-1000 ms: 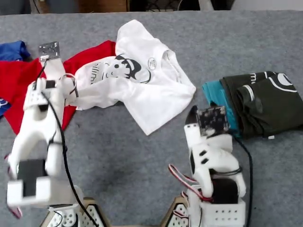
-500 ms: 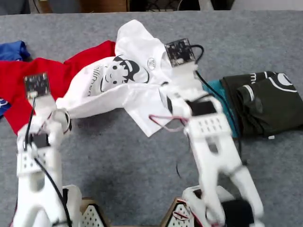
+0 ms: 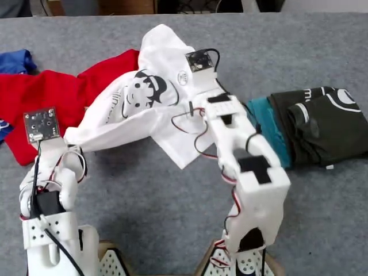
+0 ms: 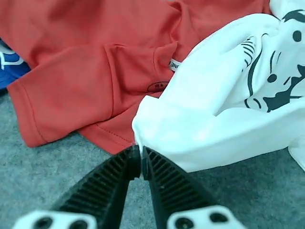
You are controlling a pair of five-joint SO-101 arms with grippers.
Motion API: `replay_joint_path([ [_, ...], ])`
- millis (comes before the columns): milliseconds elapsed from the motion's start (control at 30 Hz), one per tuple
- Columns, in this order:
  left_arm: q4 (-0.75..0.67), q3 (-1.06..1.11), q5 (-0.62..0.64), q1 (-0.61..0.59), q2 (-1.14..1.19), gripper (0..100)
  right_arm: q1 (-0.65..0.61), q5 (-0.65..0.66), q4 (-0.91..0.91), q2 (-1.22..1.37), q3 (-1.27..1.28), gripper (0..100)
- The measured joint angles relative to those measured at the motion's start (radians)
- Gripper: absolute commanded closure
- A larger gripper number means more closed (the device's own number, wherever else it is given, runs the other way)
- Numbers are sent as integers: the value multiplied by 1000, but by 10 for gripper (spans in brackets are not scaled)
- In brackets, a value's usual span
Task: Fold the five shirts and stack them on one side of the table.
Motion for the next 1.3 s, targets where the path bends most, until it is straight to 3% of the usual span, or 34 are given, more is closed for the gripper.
replay_joint_path([
  [133, 2, 0, -2, -8, -5, 973, 15, 0, 95, 77, -126, 979],
  [467, 8, 0, -2, -9, -5, 973, 80, 15, 351, 83, -207, 985],
  [633, 144, -40, -2, -9, -6, 973, 81, 101, 535, -14, -173, 985],
  [800, 276, -75, -21, -14, -6, 973, 80, 196, 563, -230, 54, 985],
  [1000, 318, -92, -152, -20, -9, 973, 69, 290, 575, -595, 353, 985],
  [1300, 348, -103, -247, -18, -86, 972, 68, 381, 614, -1146, 647, 984],
])
